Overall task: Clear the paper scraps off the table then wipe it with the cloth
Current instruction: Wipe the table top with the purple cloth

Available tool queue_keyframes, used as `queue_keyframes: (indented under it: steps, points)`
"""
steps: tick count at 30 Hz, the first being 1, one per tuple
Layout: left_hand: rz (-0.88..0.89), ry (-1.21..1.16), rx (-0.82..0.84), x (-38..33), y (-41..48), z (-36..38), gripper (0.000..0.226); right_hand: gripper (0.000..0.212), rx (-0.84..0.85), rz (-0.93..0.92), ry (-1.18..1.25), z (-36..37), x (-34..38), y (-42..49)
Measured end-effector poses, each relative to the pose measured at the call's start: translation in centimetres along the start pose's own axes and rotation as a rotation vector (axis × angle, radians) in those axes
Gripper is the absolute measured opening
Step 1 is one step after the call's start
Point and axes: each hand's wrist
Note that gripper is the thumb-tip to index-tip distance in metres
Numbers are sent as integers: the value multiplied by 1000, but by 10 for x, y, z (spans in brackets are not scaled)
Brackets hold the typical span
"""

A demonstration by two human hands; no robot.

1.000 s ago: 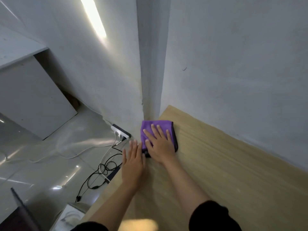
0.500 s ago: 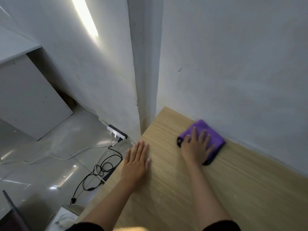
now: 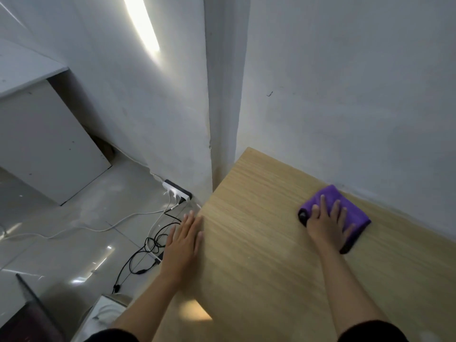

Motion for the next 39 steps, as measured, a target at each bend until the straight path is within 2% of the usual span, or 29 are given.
queue_keyframes:
  steps: [2, 4, 9, 12, 15, 18, 21, 23, 25, 27, 29, 31, 34, 36, 39]
  points:
    - [11, -27, -21, 3, -12, -3, 86, 49, 45, 25, -9, -1, 6, -10]
    - [0, -44, -40, 2, -25, -5, 88, 48, 72, -60, -20, 10, 31, -30]
    - [-32, -52, -31, 5, -51, -11, 81, 50, 199, -603, -94, 64, 119, -135]
    - [-6, -62, 0, 18, -65, -15, 83, 65, 223, -756, -117, 77, 124, -184]
    - [63, -52, -28, 39, -90, -19, 76, 60, 138, -707, -125, 74, 80, -192]
    - [34, -81, -17, 56, -112, -24, 85, 54, 9, -470, -95, 56, 25, -194]
    - [-13, -162, -16, 71, -127, -30, 92, 49, 72, -251, -112, 44, -4, -205]
    - [-46, -273, 39, 80, -138, -37, 83, 51, 83, -193, -82, 46, 8, -219]
    - [-87, -389, 64, 87, -151, -46, 73, 50, 52, -274, -78, 64, 36, -240]
    - [-143, -466, 60, 89, -165, -55, 60, 49, 1, -465, -63, 85, 70, -271]
    - [-177, -511, 53, 93, -176, -61, 50, 49, 64, -660, -55, 103, 101, -313]
    - [-205, -560, 27, 98, -182, -62, 52, 49, 138, -802, -99, 118, 113, -354]
    - [-312, -681, 4, 109, -189, -66, 70, 48, 142, -941, -131, 120, 96, -385]
    - [-367, -757, 11, 112, -193, -72, 82, 48, 131, -950, -114, 117, 70, -381]
    - [-406, -777, 5, 116, -200, -80, 87, 52, 100, -784, -122, 103, 48, -356]
Point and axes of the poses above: each hand's wrist, its own y-axis towards the middle knuckle, its own z-axis out of the palm, x = y × z, and after that the axes turned 5 degrees about -z, right-handed
